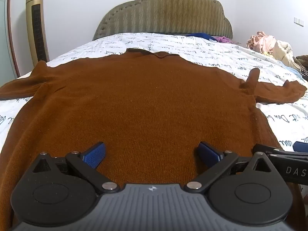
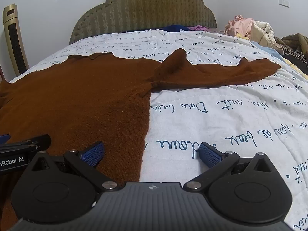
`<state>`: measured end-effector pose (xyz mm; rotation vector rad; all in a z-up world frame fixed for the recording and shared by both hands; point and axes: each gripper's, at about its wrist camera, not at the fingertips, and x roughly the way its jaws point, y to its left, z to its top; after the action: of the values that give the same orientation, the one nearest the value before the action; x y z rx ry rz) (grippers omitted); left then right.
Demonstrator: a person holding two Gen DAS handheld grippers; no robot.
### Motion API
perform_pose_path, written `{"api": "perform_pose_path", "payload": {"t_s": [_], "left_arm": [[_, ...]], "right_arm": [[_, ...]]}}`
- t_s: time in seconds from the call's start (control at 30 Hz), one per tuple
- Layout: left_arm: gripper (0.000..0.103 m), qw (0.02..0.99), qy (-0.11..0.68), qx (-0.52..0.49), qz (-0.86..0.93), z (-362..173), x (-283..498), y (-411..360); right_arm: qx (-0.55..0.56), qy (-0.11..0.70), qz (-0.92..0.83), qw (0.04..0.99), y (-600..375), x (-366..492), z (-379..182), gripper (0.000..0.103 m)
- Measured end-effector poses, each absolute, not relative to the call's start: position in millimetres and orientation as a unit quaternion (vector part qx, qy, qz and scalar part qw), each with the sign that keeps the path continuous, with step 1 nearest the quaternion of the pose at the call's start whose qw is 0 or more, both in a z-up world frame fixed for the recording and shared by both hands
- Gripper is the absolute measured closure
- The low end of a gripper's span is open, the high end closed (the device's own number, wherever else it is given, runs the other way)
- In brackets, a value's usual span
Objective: Fold small clothes
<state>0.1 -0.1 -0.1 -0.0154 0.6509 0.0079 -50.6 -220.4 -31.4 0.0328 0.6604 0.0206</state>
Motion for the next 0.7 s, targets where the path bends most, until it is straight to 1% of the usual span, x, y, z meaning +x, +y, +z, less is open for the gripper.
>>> {"api": "perform_pose_path", "payload": {"t_s": [0.7], "left_arm": [[0.000, 0.948, 0.319, -0.010, 0.003, 0.0, 0.0, 0.0]], "right_arm": [[0.021, 0.323, 0.012, 0.946, -221.4, -51.2, -31.4, 0.000]]}}
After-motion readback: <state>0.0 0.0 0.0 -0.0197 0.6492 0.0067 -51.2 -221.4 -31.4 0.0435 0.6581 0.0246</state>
